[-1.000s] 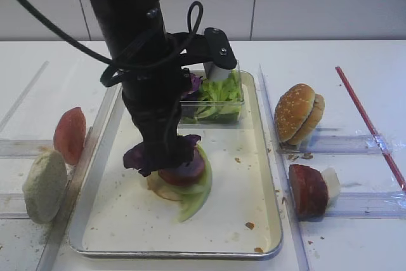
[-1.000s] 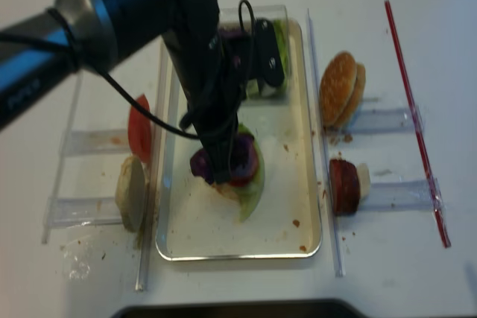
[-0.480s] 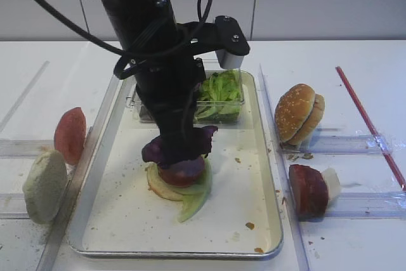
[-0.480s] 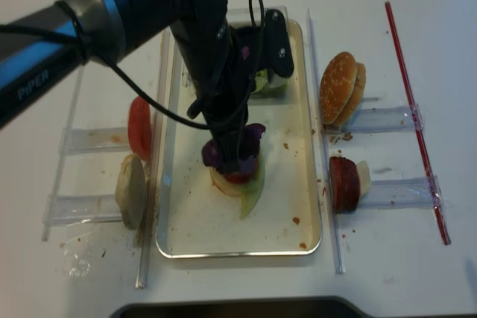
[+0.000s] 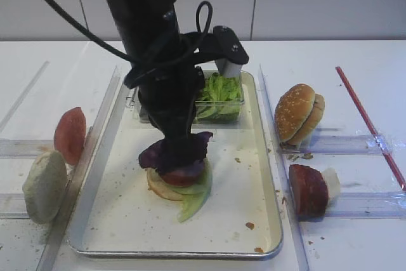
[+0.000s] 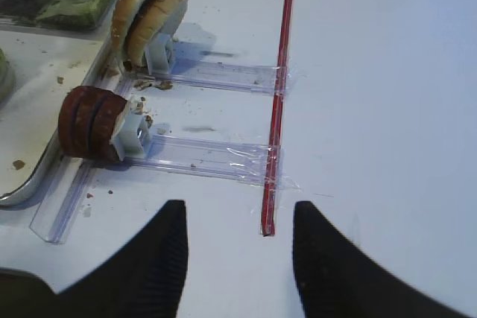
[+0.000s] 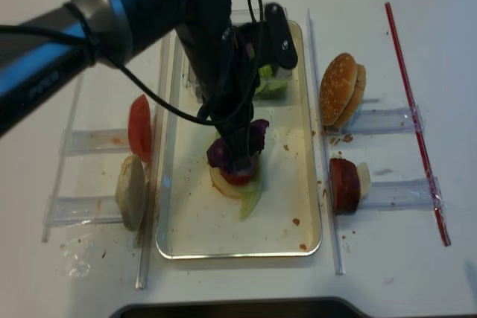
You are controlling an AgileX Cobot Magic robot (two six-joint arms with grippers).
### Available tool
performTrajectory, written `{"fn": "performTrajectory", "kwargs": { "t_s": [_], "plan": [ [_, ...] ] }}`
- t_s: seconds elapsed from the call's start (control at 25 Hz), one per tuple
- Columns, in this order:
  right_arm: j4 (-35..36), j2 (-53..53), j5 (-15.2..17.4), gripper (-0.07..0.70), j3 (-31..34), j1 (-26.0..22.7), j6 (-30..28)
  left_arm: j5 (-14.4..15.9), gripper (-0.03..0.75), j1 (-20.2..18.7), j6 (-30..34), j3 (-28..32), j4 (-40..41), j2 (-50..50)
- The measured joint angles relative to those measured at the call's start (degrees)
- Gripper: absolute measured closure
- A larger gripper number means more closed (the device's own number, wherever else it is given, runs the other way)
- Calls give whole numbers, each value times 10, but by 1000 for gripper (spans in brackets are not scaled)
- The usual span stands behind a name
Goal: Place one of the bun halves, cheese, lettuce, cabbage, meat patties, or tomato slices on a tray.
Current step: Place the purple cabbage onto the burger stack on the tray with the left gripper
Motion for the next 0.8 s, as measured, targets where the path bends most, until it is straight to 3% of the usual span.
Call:
{"fn": "performTrajectory", "kwargs": {
  "t_s": [0.8],
  "plan": [
    [-5,0,-1,288,0,0,10,2,721,-5,-28,-1,16,24]
  ]
}}
